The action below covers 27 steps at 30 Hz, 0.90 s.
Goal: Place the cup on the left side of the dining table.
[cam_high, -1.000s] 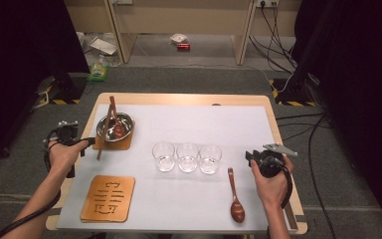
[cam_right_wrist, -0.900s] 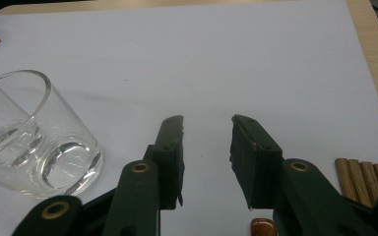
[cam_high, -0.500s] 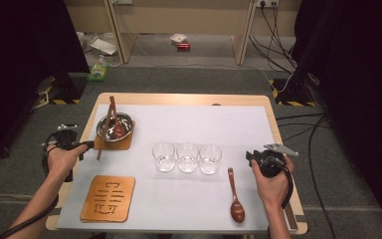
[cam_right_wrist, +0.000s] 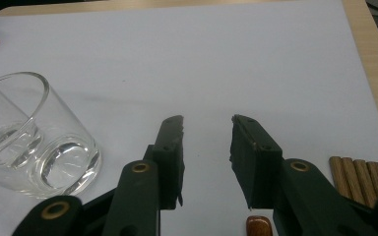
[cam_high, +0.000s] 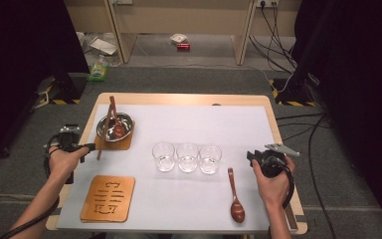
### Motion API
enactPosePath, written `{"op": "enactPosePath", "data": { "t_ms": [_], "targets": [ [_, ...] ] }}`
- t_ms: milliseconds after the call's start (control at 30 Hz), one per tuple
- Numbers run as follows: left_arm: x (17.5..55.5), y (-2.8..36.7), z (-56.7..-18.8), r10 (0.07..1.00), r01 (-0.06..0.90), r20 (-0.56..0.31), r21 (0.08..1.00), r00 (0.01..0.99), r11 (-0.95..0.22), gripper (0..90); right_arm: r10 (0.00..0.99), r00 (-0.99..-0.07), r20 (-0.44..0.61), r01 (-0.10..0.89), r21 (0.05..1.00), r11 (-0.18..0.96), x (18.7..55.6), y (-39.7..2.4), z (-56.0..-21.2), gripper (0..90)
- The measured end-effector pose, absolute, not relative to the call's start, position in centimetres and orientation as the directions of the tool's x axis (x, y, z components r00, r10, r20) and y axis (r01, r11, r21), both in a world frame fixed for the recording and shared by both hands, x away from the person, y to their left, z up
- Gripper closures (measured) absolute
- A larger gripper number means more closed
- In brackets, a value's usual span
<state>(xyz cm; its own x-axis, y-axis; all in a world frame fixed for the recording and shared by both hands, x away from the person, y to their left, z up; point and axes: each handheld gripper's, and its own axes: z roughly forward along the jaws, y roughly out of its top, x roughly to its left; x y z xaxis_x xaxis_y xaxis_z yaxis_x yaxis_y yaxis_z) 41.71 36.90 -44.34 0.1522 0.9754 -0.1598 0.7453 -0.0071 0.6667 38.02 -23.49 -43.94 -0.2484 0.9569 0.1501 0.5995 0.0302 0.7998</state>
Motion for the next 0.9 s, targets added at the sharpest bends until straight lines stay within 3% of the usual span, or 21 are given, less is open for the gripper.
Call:
{"op": "enactPosePath", "data": {
  "t_ms": [900],
  "targets": [
    [42.2,34.4,-45.1,0.965,0.770,-0.135,0.631,0.225,-0.092,84.6,0.957,-0.246,0.154,0.594,0.804,0.023,38.0,-23.7,-44.0,65.8]
  ]
}}
